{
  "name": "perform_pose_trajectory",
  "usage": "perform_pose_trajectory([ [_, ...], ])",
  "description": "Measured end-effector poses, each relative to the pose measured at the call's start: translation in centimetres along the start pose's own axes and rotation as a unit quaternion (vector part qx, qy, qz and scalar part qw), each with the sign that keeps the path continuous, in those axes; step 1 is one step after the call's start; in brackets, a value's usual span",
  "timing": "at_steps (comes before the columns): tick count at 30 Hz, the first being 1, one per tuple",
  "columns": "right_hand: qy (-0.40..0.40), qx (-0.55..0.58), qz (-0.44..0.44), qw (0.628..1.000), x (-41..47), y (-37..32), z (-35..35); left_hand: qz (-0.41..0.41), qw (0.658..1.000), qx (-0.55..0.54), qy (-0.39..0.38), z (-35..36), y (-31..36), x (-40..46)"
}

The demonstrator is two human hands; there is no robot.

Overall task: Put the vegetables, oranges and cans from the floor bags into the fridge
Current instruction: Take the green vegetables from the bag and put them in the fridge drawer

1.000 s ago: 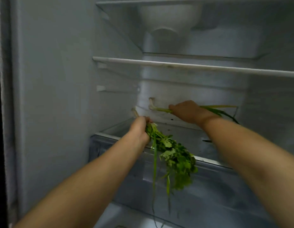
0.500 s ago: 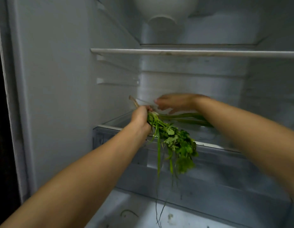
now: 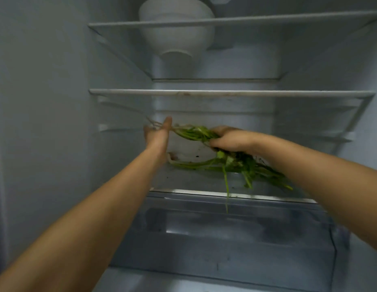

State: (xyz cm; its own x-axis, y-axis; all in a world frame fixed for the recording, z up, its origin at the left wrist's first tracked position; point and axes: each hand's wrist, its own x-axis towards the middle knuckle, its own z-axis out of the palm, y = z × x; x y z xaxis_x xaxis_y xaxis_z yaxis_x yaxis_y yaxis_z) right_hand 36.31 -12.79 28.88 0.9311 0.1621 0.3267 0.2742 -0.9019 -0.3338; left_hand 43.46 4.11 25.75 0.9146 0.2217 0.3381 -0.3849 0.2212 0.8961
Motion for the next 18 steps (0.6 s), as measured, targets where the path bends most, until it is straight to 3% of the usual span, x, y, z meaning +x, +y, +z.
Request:
perform_pose_trajectory([
  [1,-0.003,-0.065,-0.006,0.998,0.3,0.5,-0.7,0.101,0.99,0.096,0.021,-0.6,-0.2,0.3],
  [2,-0.01,-0.134,-0.014,0.991,0.7,0.9,-1.1,0.225,0.95,0.218,0.008,-1.0,-0.4,0.3],
  [3,-0.016,-0.2,-0.025,0.979,1.1,1.1,-1.2,0.35,0.868,0.35,-0.032,-1.2,-0.5,0.1],
  [4,-0.016,-0.255,-0.042,0.966,1.3,1.1,-1.0,0.429,0.759,0.48,-0.091,-1.0,-0.6,-0.4],
  [5,-0.009,-0.293,-0.065,0.954,1.6,1.0,-0.7,0.453,0.663,0.577,-0.145,-0.5,-0.6,-0.9],
  [6,0.002,-0.314,-0.093,0.945,1.9,0.8,-0.2,0.443,0.619,0.625,-0.172,0.1,-0.7,-1.2],
  [7,0.016,-0.317,-0.117,0.941,2.3,0.7,0.2,0.406,0.63,0.633,-0.196,0.7,-0.9,-1.0],
  [9,0.05,-0.307,-0.147,0.939,3.0,1.2,0.6,0.272,0.742,0.555,-0.26,1.4,-0.3,-0.5],
  [10,0.053,-0.307,-0.147,0.939,3.4,1.8,0.5,0.219,0.771,0.529,-0.281,1.6,-0.1,-0.1],
  [11,0.04,-0.306,-0.137,0.941,3.8,2.5,0.2,0.217,0.757,0.546,-0.287,1.7,-0.2,0.4],
  [14,-0.026,-0.245,-0.082,0.966,5.0,4.6,-0.6,0.309,0.645,0.64,-0.281,2.1,-1.0,2.2],
  [18,-0.067,-0.175,-0.055,0.981,7.3,6.7,0.5,0.313,0.607,0.661,-0.31,3.1,-3.5,5.6],
])
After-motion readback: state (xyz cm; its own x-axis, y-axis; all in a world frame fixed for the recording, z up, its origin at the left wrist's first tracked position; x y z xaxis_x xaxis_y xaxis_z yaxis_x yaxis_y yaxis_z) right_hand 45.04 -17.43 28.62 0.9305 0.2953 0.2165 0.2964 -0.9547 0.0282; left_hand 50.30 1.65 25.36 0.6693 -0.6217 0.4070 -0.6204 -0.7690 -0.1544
